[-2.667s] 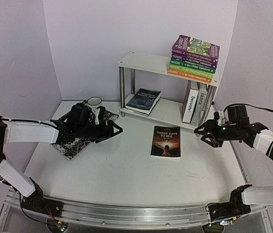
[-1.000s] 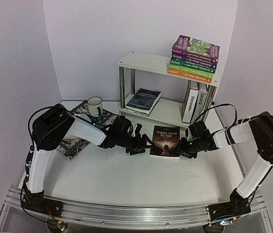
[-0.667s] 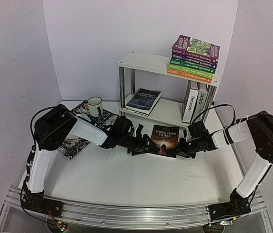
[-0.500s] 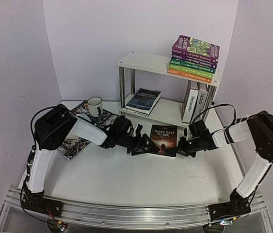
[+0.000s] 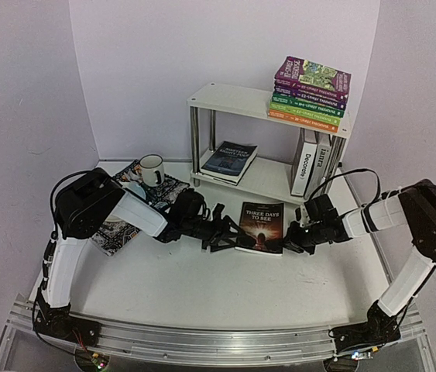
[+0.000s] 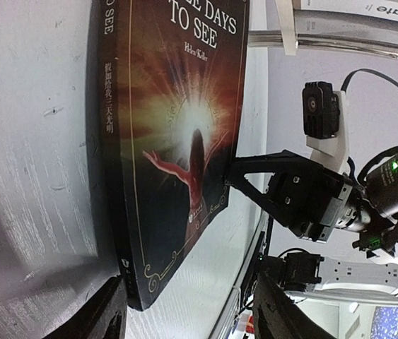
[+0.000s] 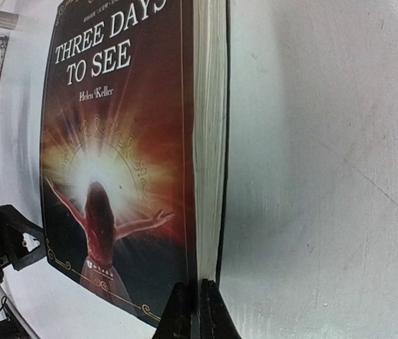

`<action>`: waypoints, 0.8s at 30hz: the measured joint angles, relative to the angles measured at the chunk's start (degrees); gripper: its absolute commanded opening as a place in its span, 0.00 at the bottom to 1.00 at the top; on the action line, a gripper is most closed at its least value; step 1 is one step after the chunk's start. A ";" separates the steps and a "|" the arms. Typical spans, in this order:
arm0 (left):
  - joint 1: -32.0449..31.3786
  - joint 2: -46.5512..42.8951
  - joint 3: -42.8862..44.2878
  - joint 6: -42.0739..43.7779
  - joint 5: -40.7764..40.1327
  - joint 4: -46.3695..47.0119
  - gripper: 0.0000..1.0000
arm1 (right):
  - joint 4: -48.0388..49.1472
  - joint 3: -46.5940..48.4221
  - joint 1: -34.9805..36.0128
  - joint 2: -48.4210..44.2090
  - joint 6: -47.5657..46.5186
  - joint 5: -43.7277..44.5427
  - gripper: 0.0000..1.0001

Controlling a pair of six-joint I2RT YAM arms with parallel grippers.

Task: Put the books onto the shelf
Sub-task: Adjust the book at the center of the board, then pick up the book at the center of the board.

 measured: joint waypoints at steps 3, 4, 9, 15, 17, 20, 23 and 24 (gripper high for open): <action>0.08 0.02 -1.44 -2.93 1.48 3.50 0.58 | -0.17 -0.71 -0.10 -0.56 0.02 -0.66 0.00; 0.13 0.02 -2.07 -4.09 2.06 5.35 0.58 | -0.21 -0.87 -0.20 -0.67 0.02 -0.94 0.00; 0.24 0.02 -4.67 -10.46 4.95 14.94 0.59 | -0.18 -1.95 -0.42 -1.38 0.27 -2.06 0.00; 0.20 0.02 -5.19 -15.03 7.36 23.42 0.60 | -0.17 -2.81 -0.54 -1.87 0.58 -4.71 0.00; 0.11 0.02 -5.19 -15.91 7.88 25.25 0.60 | -0.02 -3.09 -0.52 -1.87 0.83 -5.93 0.00; -0.17 0.02 -5.19 -16.85 8.30 27.52 0.61 | 0.36 -3.54 -0.52 -1.87 1.20 -7.34 0.00; -0.43 0.06 -5.19 -17.46 8.48 29.02 0.61 | 0.73 -3.90 -0.52 -1.87 1.33 -8.13 0.00; -0.46 0.16 -5.19 -17.75 8.60 29.49 0.61 | 0.74 -3.93 -0.52 -1.87 1.36 -8.41 0.00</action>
